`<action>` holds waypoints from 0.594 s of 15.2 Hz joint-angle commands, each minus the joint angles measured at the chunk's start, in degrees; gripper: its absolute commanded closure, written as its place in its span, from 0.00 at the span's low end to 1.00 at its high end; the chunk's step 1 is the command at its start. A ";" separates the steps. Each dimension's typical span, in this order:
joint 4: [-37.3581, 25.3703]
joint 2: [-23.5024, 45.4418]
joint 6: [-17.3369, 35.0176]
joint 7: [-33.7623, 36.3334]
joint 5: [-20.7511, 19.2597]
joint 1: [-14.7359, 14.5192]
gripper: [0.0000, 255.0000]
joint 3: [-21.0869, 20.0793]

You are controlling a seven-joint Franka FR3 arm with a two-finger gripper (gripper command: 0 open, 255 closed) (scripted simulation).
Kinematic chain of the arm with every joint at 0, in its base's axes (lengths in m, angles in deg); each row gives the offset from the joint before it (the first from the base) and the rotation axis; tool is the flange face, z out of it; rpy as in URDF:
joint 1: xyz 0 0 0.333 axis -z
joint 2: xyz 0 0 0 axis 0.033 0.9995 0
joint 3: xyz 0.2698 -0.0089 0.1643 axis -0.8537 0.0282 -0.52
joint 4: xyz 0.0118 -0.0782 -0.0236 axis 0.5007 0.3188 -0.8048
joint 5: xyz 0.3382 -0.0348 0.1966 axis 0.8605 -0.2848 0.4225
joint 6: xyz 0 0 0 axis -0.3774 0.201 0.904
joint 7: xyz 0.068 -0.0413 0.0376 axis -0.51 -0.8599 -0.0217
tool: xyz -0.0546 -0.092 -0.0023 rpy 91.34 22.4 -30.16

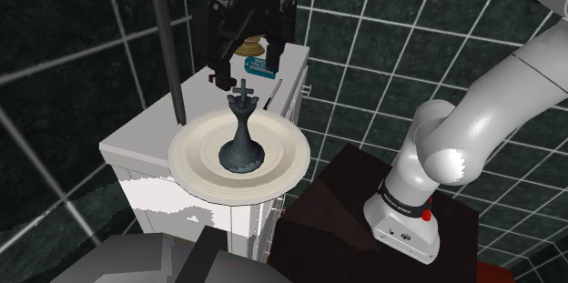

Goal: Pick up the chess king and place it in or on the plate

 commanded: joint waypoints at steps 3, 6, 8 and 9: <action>-6.13 1.53 -4.73 0.41 -0.69 0.39 0.00 0.21; -6.13 1.53 -4.73 0.41 -0.69 0.39 0.00 0.21; -6.13 1.53 -4.73 0.41 -0.69 0.39 0.00 0.21; -6.13 1.53 -4.73 0.41 -0.69 0.39 0.00 0.21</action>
